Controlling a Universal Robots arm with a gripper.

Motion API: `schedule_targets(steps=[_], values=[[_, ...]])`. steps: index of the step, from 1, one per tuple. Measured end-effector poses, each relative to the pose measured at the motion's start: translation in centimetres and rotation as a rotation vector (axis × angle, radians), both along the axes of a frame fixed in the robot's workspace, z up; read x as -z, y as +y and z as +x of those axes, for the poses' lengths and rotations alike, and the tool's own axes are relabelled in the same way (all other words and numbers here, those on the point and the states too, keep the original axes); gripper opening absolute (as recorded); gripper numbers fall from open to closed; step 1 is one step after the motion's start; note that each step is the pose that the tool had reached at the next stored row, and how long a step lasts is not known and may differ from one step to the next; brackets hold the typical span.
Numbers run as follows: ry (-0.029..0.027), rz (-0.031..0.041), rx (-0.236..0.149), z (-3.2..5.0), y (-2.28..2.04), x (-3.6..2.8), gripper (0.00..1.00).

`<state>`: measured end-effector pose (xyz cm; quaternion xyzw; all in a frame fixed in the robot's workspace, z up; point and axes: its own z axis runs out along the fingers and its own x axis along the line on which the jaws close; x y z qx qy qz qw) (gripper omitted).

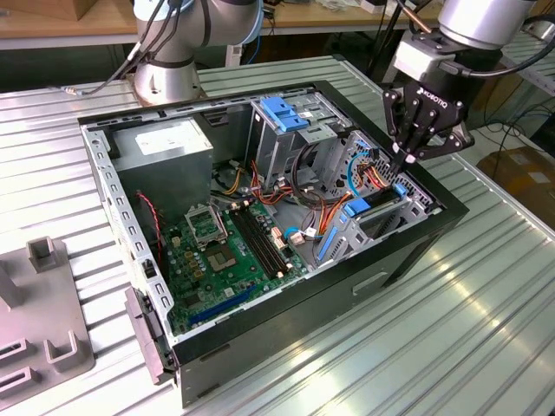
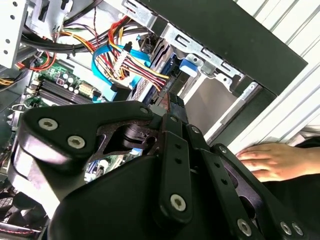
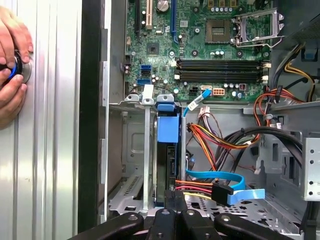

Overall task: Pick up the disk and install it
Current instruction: 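Insert the second disk wire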

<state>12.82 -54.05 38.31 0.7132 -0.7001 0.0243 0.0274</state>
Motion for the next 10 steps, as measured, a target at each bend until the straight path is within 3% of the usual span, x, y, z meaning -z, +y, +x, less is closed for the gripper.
schedule_targets(steps=[4,8,10], values=[[0.0000,-0.0008,0.000,-0.01,-0.01,-0.69,0.11],[0.0022,-0.0034,-0.003,-0.17,0.12,-0.70,0.11],[0.0029,-0.0065,-0.004,-0.49,0.44,-0.71,0.11]])
